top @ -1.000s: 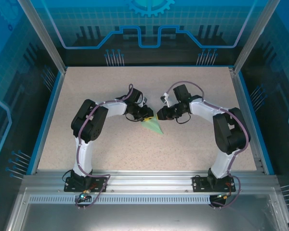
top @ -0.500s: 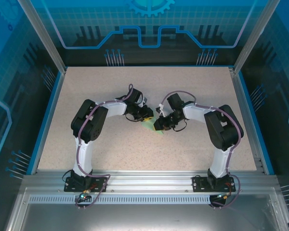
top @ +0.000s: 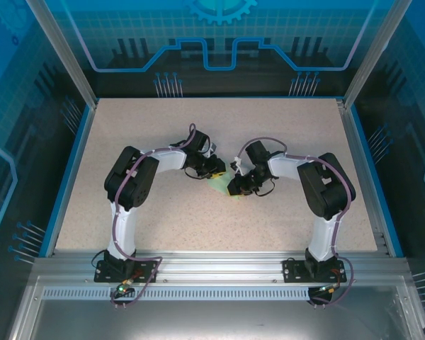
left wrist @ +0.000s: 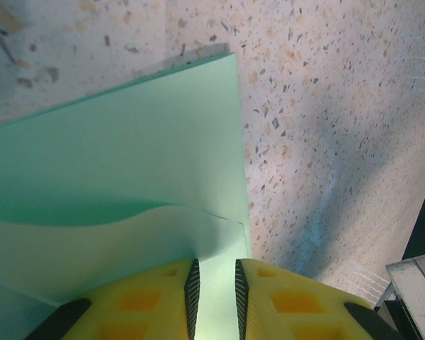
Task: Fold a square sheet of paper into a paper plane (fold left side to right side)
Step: Fourth fold the wing at the center of the table.
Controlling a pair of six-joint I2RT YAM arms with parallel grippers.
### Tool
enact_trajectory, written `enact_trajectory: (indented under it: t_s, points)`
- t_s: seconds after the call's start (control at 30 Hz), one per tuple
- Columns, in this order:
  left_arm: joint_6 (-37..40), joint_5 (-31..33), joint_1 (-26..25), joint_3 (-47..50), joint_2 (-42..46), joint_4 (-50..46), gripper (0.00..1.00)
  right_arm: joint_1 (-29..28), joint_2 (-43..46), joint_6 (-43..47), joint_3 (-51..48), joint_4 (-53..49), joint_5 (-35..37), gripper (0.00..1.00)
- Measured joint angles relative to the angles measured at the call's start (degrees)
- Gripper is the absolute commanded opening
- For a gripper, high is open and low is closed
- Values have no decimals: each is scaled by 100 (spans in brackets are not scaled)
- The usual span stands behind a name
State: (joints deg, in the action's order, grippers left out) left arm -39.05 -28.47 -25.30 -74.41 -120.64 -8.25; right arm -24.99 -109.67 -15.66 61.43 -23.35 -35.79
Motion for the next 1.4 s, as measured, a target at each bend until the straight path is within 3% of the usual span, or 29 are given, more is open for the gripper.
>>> enact_trajectory:
  t_s: [0.73,0.97,1.2,1.4]
  points:
    - [0,11,-22,0,7,-61,25,17,188,22,-492,208,107,17]
    - [-2,11,-26,2,11,-63,25,160,638,15,-868,-398,98,16]
    - [-2,13,-26,35,28,-31,25,179,1058,-435,-632,-247,-166,6]
    - [-2,13,-26,37,28,-24,25,151,625,-883,-70,214,-105,1]
